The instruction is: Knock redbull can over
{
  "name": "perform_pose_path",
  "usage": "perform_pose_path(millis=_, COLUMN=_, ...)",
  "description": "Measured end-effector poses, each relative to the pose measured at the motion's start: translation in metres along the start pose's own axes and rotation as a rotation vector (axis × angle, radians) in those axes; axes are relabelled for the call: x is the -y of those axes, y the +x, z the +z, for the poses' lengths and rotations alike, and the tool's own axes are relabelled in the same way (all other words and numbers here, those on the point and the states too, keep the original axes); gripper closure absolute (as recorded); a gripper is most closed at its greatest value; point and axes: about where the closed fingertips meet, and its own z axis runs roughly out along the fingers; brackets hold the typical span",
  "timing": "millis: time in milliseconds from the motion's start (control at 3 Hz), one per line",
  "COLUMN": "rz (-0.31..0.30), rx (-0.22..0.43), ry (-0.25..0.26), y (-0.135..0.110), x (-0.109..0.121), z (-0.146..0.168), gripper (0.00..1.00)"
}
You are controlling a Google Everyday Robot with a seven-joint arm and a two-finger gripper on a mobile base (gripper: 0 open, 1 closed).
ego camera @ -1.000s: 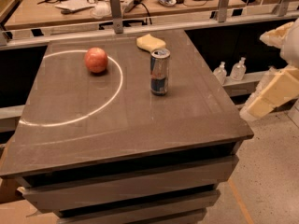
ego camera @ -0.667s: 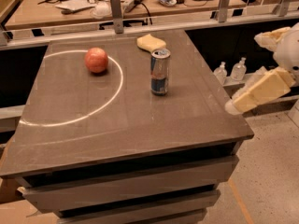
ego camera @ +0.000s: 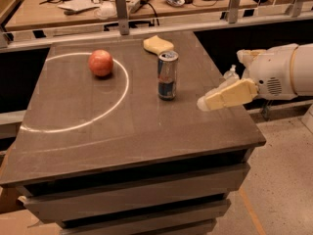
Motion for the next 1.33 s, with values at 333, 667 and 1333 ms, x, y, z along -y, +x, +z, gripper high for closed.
perform_pose_path(millis=333, rz=0.014, rx=-0.038, ry=0.073, y=0.016, x=0.012, z=0.013, gripper=0.0)
perform_pose_path(millis=667, rz=0.03, rx=-0.009, ry=0.077, y=0.013, x=0.009, z=0.017, gripper=0.0)
perform_pose_path(millis=1333, rz=0.019, rx=0.183, ry=-0.051, y=0.008, x=0.027, z=0.084, gripper=0.0)
